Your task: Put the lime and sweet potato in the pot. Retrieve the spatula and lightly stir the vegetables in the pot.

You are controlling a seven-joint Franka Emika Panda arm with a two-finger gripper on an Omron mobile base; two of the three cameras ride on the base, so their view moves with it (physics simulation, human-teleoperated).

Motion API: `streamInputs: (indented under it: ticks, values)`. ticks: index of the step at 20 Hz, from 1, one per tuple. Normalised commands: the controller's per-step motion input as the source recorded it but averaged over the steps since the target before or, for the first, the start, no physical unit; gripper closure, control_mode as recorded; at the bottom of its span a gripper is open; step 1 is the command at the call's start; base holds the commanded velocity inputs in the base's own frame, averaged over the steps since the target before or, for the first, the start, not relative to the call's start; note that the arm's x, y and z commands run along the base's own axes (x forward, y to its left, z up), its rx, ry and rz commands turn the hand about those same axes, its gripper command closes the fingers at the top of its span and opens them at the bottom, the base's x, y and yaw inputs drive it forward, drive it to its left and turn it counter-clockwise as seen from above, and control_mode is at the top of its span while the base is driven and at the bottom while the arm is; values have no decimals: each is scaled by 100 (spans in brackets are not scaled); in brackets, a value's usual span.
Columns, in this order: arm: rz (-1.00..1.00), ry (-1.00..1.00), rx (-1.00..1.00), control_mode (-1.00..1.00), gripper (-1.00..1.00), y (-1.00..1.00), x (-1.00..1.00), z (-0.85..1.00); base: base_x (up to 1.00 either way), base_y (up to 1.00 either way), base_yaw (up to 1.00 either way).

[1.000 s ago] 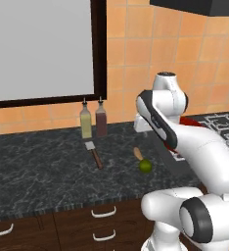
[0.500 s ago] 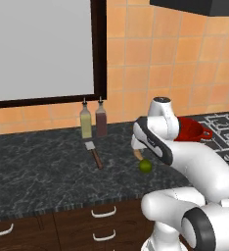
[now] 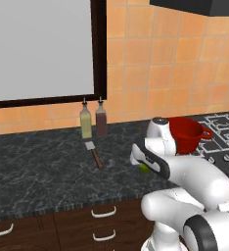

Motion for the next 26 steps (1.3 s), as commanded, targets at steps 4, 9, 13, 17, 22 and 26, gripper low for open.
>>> streamInputs:
  ticks: [4, 9, 13, 17, 22, 26]
  values:
    - [0, 0, 0, -100, -100, 0, 21, -22, 0, 0, 0]
    - [0, 0, 0, -100, -100, 0, 23, -25, 0, 0, 0]
    - [0, 7, 0, -100, 100, 0, 12, -22, 0, 0, 0]
    - [0, 10, 0, -100, 100, 0, 6, -24, 0, 0, 0]
    - [0, 2, -1, -100, 100, 1, 0, -2, 0, 0, 0]
    - [0, -1, -1, -100, 100, 9, -10, 46, 0, 0, 0]
